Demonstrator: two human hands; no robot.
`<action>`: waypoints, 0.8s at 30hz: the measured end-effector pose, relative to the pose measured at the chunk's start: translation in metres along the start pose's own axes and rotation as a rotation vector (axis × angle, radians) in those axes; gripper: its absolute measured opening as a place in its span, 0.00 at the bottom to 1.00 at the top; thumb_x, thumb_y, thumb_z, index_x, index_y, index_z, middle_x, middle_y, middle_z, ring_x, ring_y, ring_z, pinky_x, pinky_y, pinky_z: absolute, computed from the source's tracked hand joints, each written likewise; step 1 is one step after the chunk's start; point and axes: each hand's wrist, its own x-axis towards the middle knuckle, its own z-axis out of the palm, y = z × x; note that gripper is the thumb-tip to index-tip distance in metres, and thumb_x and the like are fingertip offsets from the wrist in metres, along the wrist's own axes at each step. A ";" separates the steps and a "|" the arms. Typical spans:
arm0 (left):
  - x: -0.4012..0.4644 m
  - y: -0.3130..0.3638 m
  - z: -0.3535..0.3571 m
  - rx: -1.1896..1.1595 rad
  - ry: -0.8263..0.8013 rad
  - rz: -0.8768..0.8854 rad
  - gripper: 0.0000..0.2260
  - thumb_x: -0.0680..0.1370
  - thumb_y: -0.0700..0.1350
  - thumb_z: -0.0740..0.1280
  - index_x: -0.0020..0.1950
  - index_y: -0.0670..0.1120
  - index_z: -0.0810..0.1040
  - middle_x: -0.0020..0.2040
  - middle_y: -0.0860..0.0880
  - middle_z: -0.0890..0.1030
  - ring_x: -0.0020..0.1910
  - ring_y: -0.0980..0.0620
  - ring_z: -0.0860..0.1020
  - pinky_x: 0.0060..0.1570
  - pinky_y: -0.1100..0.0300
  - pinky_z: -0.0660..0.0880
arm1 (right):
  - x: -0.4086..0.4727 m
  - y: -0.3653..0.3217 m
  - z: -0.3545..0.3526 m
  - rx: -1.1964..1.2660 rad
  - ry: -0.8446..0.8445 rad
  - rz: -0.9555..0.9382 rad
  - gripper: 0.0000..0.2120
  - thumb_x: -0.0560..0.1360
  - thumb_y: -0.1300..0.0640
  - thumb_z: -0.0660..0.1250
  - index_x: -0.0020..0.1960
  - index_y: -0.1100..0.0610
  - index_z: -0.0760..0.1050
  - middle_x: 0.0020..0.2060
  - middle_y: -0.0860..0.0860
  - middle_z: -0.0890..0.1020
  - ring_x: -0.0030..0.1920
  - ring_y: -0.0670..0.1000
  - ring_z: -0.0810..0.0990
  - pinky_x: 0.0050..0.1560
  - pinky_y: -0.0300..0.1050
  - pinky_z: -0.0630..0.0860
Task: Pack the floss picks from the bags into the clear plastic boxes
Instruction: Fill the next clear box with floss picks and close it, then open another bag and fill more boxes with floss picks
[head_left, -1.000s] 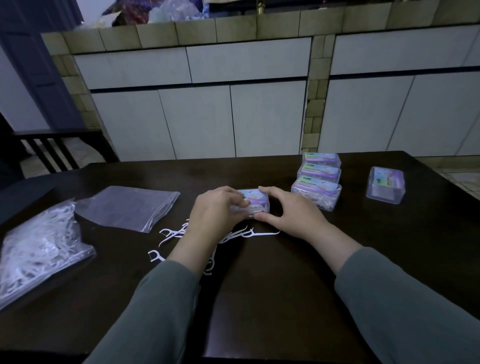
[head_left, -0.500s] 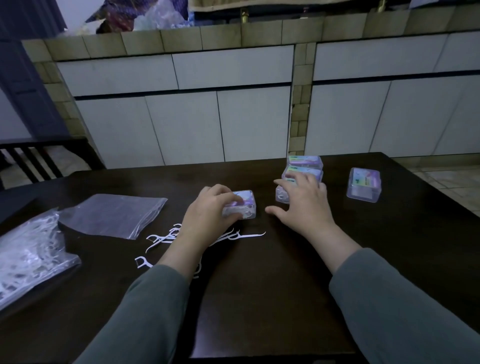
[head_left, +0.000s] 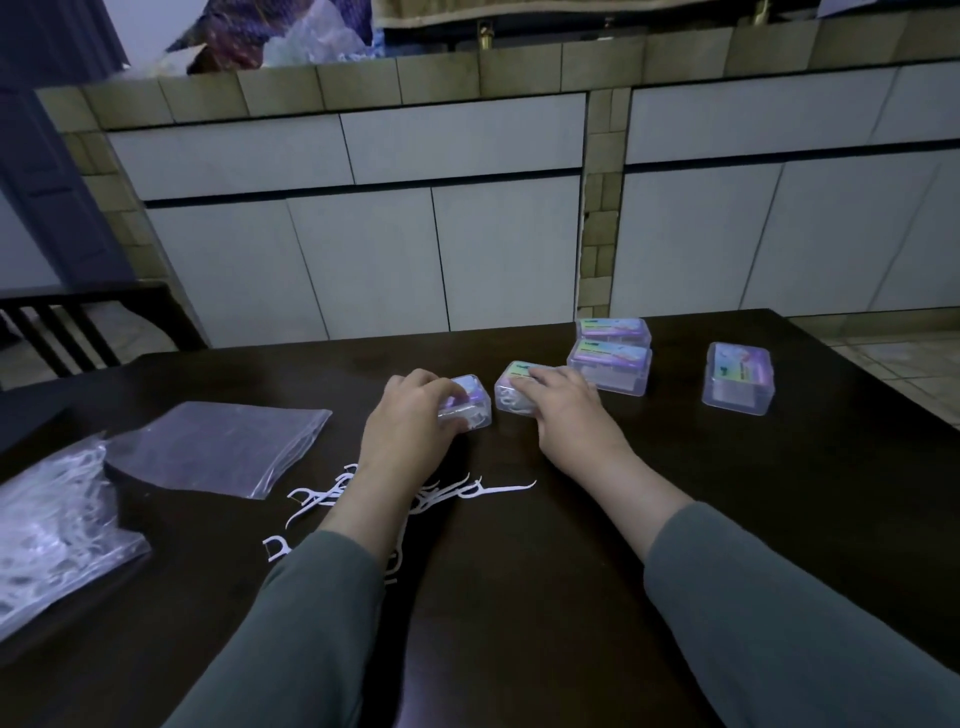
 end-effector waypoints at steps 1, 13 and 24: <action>0.003 -0.003 0.001 0.003 0.015 -0.027 0.14 0.76 0.49 0.70 0.61 0.52 0.78 0.61 0.52 0.74 0.60 0.51 0.68 0.50 0.60 0.67 | 0.004 -0.002 0.003 0.011 -0.004 -0.015 0.29 0.79 0.65 0.61 0.76 0.48 0.61 0.74 0.50 0.63 0.73 0.53 0.57 0.73 0.52 0.56; 0.015 -0.017 0.001 0.064 0.149 -0.093 0.15 0.75 0.49 0.69 0.62 0.49 0.78 0.59 0.48 0.75 0.58 0.48 0.68 0.48 0.57 0.69 | 0.025 -0.017 0.010 0.119 0.058 -0.138 0.21 0.80 0.59 0.62 0.73 0.52 0.68 0.70 0.51 0.70 0.71 0.51 0.63 0.71 0.48 0.61; -0.018 0.072 0.025 -0.076 -0.094 0.224 0.23 0.78 0.57 0.63 0.71 0.50 0.71 0.68 0.53 0.73 0.66 0.56 0.71 0.61 0.62 0.68 | 0.005 0.058 -0.026 0.033 0.152 0.148 0.24 0.77 0.47 0.66 0.71 0.49 0.68 0.69 0.49 0.69 0.71 0.51 0.63 0.70 0.52 0.61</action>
